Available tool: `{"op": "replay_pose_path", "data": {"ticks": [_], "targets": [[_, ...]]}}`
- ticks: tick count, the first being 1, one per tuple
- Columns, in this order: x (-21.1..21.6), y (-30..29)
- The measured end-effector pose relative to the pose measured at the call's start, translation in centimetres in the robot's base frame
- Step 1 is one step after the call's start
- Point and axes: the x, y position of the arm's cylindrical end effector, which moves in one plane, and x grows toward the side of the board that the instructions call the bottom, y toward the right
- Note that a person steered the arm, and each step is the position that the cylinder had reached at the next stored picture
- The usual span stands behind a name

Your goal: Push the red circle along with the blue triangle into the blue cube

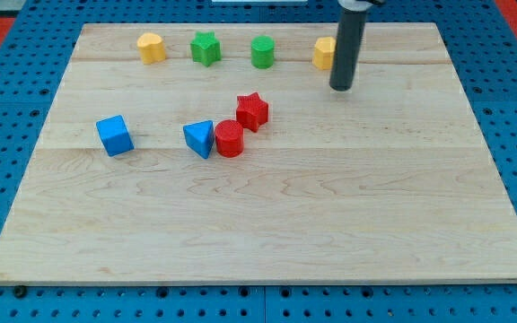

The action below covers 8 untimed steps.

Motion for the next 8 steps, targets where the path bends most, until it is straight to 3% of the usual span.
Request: {"op": "replay_pose_path", "data": {"ticks": [2,8], "targets": [[-1.6,7.1],[-1.6,7.0]]}}
